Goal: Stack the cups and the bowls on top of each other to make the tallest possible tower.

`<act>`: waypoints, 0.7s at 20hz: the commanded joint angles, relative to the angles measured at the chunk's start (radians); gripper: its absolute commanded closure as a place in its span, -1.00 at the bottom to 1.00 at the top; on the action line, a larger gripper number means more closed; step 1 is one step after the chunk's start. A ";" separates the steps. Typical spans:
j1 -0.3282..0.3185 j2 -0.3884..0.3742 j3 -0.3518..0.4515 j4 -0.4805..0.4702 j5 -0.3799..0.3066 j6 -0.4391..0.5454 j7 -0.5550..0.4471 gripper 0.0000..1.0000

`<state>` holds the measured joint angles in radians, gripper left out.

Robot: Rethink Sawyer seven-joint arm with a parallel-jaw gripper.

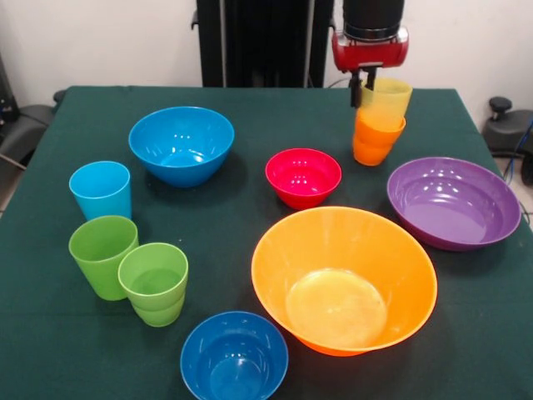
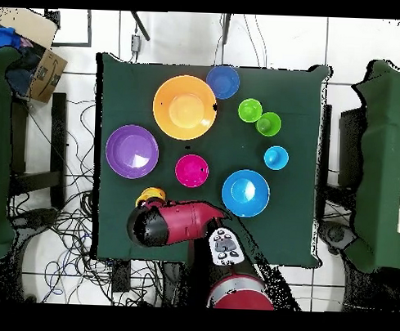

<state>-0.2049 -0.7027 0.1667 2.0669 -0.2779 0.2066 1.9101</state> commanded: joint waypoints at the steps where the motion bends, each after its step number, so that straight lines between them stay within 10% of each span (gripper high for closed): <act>1: 0.048 0.025 -0.028 -0.122 -0.013 0.073 0.070 1.00; 14: 0.023 0.030 -0.020 -0.116 -0.016 0.091 0.032 1.00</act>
<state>-0.1703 -0.7024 0.1093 2.0046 -0.2781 0.2070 1.9101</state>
